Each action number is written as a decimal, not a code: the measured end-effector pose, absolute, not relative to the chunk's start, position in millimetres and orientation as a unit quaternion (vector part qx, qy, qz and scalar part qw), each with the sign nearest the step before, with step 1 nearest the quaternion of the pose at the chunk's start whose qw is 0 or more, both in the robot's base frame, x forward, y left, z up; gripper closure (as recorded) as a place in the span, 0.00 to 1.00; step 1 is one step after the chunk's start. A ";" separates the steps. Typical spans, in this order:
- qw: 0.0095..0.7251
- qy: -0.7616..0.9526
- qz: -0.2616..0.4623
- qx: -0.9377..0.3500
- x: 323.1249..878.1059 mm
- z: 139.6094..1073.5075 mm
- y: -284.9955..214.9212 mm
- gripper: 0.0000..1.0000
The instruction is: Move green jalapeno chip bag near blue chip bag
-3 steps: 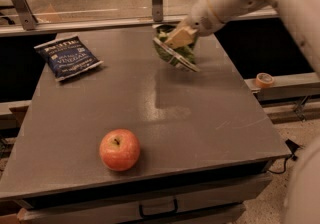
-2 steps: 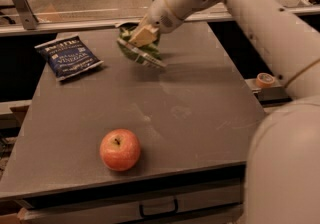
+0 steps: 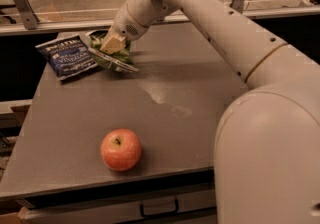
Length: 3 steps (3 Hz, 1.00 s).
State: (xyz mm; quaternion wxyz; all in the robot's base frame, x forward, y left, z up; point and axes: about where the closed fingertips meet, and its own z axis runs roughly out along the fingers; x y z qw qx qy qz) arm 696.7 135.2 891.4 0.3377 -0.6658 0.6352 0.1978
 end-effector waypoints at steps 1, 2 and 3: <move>0.337 0.636 0.177 -0.671 707.8 878.6 141.1 0.59; 0.345 0.641 0.156 -0.668 722.4 876.4 134.0 0.35; 0.355 0.636 0.156 -0.667 724.5 884.2 131.9 0.12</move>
Offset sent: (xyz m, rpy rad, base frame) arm 0.0441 -0.0156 -0.0107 -0.0621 -0.1083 -0.0750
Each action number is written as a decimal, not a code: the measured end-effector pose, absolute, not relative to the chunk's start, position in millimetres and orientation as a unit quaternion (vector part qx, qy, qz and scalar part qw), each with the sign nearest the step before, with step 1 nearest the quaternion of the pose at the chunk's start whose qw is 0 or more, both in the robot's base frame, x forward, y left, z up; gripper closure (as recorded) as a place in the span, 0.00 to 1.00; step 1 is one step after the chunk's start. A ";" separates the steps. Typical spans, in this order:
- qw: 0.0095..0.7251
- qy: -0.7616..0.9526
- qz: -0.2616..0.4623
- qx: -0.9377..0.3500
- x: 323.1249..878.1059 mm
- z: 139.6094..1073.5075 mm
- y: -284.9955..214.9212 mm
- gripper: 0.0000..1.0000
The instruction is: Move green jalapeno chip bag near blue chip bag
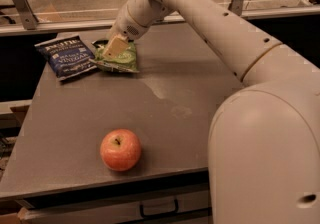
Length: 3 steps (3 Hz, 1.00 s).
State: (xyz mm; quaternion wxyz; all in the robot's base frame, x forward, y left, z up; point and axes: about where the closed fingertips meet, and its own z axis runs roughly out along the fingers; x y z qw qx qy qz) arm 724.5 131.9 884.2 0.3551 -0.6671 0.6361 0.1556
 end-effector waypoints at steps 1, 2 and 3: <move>0.374 0.617 0.172 -0.671 714.2 909.3 137.0 0.00; 0.395 0.603 0.192 -0.666 708.3 937.3 122.4 0.00; 0.434 0.607 0.213 -0.630 712.6 972.0 70.6 0.00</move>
Offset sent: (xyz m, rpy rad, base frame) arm -0.0213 -0.0402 0.0989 0.1987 -0.0438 0.0654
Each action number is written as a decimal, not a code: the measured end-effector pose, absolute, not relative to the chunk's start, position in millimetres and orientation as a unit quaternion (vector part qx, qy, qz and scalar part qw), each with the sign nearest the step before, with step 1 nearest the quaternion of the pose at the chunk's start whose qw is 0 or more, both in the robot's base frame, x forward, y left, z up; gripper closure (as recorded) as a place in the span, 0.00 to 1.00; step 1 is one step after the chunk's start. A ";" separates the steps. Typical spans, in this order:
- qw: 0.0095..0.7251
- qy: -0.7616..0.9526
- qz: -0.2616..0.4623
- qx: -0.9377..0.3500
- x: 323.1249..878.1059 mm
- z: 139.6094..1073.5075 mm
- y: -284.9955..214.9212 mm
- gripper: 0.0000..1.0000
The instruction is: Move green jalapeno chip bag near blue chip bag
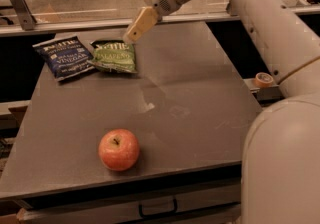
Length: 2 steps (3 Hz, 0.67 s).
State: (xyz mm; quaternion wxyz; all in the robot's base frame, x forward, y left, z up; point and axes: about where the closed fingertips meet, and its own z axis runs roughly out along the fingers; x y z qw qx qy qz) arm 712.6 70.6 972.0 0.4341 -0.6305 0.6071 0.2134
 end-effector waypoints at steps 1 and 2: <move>0.484 0.614 0.223 -0.582 712.1 1014.6 0.0 0.00; 0.496 0.614 0.222 -0.573 711.6 1025.3 -14.9 0.00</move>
Offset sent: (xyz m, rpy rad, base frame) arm -0.0005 -0.0636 0.0388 0.1036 -0.0197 -0.0720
